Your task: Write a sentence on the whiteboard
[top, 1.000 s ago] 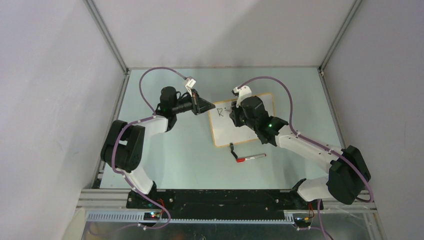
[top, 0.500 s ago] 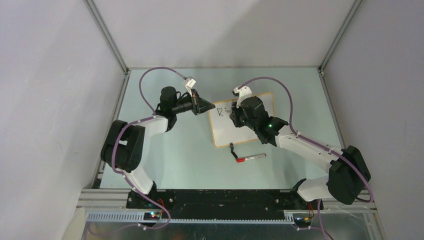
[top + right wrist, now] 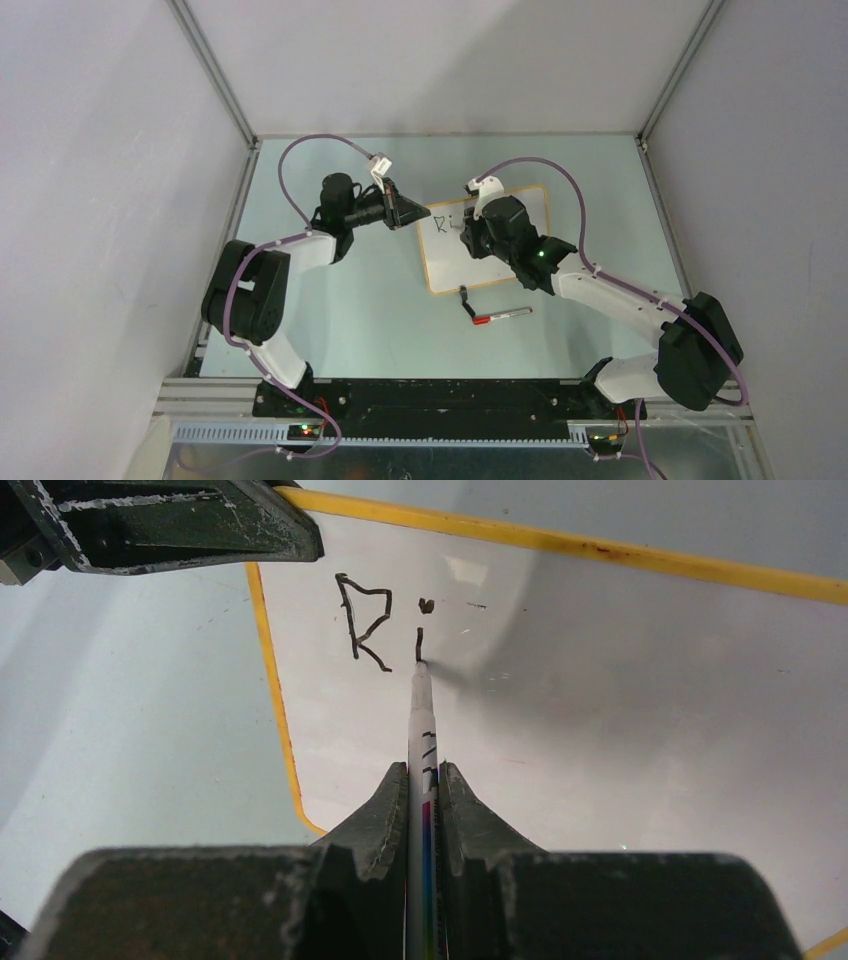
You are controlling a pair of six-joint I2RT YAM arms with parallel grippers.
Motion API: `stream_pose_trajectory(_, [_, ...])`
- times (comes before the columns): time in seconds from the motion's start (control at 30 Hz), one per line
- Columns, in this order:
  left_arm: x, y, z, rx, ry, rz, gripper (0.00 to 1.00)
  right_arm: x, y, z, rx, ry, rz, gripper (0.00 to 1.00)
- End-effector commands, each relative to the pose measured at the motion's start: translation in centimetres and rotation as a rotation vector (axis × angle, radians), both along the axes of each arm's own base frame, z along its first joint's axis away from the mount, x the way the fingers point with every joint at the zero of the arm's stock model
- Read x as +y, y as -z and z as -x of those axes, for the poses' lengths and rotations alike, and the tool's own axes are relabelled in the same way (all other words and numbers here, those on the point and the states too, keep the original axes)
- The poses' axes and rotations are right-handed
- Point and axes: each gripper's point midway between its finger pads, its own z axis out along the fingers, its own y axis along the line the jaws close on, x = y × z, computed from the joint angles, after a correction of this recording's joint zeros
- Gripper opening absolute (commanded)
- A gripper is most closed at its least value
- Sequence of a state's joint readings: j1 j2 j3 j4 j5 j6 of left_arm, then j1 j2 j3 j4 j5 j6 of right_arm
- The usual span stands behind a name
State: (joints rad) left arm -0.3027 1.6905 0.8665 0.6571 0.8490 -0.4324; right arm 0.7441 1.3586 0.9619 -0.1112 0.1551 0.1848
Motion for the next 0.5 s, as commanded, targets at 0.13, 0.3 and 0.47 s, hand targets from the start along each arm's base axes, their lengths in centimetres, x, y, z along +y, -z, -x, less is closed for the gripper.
stream_pose_trajectory(0.13, [0.3, 2.2, -1.0, -0.014, -0.046, -0.087, 0.06, -0.7, 0.1, 0.3, 0.006, 0.019, 0.009, 0.0])
stream_pose_trajectory(0.3, [0.3, 2.2, -1.0, -0.014, -0.047, -0.087, 0.06, -0.5, -0.6, 0.4, -0.009, 0.007, -0.011, 0.0])
stream_pose_trajectory(0.47, [0.2, 2.1, -1.0, -0.015, -0.046, -0.087, 0.06, -0.3, -2.6, 0.7, -0.041, -0.015, -0.062, 0.0])
